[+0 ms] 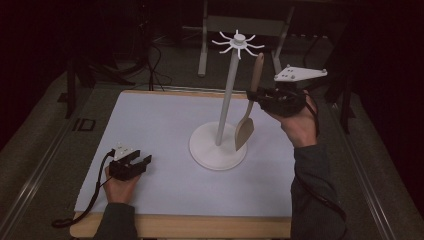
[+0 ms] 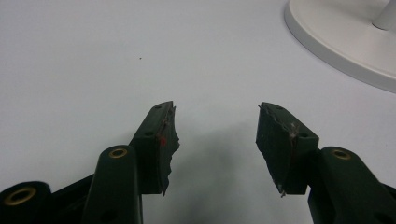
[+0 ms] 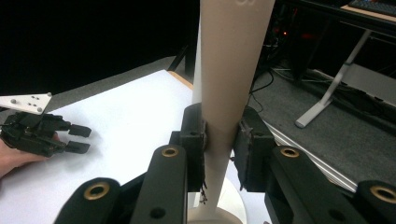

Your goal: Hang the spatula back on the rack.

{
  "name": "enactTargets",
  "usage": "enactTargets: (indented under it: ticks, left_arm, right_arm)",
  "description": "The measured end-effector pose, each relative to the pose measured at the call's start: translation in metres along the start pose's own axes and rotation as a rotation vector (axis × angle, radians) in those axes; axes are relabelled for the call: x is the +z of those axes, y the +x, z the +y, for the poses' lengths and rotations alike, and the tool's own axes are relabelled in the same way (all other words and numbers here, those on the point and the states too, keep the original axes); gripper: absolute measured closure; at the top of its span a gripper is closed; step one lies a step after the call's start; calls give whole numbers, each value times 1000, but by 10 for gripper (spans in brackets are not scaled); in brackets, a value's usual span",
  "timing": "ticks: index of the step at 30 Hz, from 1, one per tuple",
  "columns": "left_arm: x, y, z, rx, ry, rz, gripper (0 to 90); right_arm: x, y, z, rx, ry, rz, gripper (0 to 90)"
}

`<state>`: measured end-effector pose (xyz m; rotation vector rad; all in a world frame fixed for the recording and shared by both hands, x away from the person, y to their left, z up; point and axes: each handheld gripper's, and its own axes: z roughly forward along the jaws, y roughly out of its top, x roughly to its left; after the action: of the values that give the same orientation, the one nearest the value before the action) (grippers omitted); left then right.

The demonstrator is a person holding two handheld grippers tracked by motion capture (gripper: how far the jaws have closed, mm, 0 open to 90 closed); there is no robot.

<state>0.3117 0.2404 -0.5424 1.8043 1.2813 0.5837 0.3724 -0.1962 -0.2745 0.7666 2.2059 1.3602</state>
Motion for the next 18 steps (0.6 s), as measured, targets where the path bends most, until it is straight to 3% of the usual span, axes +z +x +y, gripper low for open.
enactTargets:
  ticks: [18]
  left_arm:
    - [0,0,0,-1,-2,-1,472]
  right_arm:
    - [5,-2,4,24,21,23,752]
